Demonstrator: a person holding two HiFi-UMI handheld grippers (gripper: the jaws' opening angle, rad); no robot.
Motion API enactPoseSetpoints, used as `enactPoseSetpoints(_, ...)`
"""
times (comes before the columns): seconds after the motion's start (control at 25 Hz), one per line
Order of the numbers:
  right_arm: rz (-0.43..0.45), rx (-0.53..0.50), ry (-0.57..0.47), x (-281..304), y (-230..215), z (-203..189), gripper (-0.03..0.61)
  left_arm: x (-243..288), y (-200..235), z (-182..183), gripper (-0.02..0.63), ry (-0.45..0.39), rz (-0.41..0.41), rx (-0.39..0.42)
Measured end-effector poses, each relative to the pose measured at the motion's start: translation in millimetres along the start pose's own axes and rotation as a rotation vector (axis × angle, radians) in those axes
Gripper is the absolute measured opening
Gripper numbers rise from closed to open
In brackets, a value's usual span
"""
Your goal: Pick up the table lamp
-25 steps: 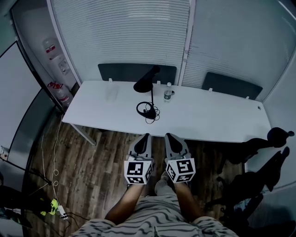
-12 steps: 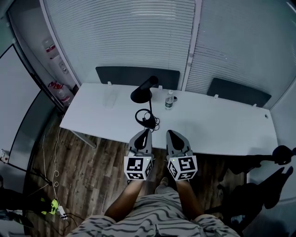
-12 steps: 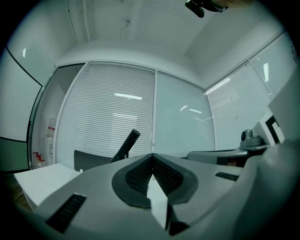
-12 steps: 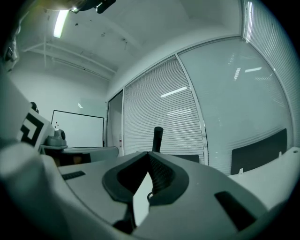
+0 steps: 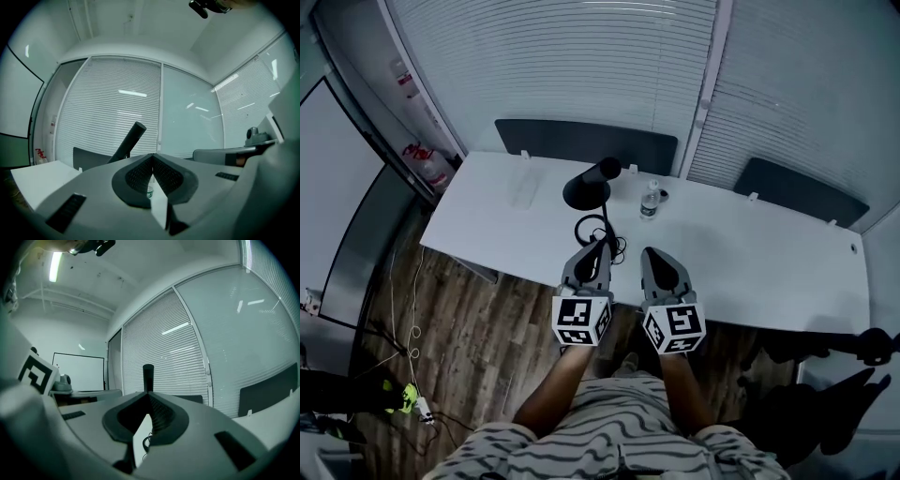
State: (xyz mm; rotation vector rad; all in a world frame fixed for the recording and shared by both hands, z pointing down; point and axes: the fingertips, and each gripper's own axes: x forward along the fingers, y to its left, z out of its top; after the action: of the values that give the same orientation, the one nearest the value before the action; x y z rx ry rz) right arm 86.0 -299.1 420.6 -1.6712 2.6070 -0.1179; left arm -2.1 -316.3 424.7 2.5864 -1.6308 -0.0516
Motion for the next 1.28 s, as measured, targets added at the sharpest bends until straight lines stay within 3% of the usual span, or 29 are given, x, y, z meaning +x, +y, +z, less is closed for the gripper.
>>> enactPoseSetpoints(0.28, 0.003, 0.010, 0.016, 19.1, -17.0, -3.2, 0.011, 26.1, 7.5, -4.2, 0.008, 0.007, 0.015, 0.001)
enactPoseSetpoints(0.88, -0.064, 0.000, 0.022, 58.2, -22.2, -2.9, 0.011, 66.6, 39.4, -39.3, 0.011, 0.073, -0.056, -0.021)
enactPoseSetpoints(1.28, -0.072, -0.035, 0.030, 68.5, -26.7, -4.9, 0.011, 90.6, 53.3, -82.1, 0.077, 0.084, -0.070, -0.043)
